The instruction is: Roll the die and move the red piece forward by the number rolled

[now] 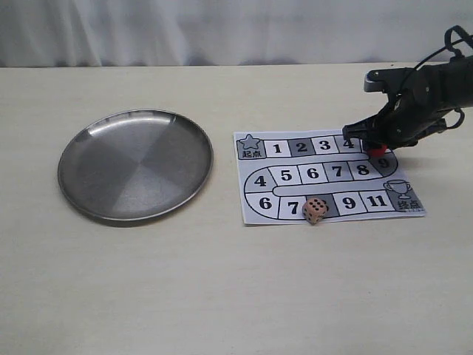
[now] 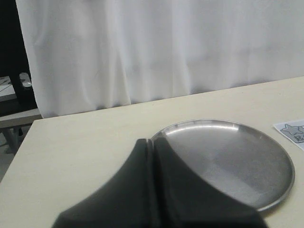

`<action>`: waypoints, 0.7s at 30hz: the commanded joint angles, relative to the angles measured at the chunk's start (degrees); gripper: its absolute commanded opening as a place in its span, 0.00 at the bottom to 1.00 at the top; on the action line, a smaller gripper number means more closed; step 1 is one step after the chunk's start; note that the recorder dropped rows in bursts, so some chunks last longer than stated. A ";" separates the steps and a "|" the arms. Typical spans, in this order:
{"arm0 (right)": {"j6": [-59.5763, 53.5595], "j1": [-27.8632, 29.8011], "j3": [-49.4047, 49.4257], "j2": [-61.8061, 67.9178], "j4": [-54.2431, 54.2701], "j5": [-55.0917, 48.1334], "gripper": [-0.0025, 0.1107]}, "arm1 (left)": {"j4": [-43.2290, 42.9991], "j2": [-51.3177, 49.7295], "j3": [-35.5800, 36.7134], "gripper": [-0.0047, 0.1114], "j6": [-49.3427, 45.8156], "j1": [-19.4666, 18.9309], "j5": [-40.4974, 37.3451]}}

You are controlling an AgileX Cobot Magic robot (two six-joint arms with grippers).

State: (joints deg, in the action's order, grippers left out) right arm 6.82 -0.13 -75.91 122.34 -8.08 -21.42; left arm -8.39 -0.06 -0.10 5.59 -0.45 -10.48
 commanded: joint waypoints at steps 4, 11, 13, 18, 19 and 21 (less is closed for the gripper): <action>0.12 0.30 0.17 0.12 0.14 0.45 0.06 | 0.13 0.06 0.10 0.04 0.05 0.48 0.55; 0.12 0.30 -2.29 -1.76 0.14 -4.77 0.06 | 0.13 0.06 0.10 0.04 0.05 0.48 0.55; 0.12 0.30 -3.15 -4.00 0.14 -7.33 0.06 | 0.13 0.06 0.10 0.04 0.05 0.48 0.55; 0.12 0.30 -3.38 -11.02 0.14 -9.47 0.06 | 0.13 0.06 0.10 0.04 0.05 0.48 0.55; 0.12 0.30 -3.38 -12.00 0.14 -9.84 0.06 | 0.13 0.06 0.10 0.04 0.05 0.48 0.55; 0.12 0.30 -3.38 -13.89 0.14 -10.54 0.06 | 0.13 0.06 0.10 0.04 0.05 0.48 0.55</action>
State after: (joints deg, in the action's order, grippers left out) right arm 6.82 -0.13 -79.17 110.93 -8.08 -30.52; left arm -8.39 -0.06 -0.10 5.59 -0.45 -10.48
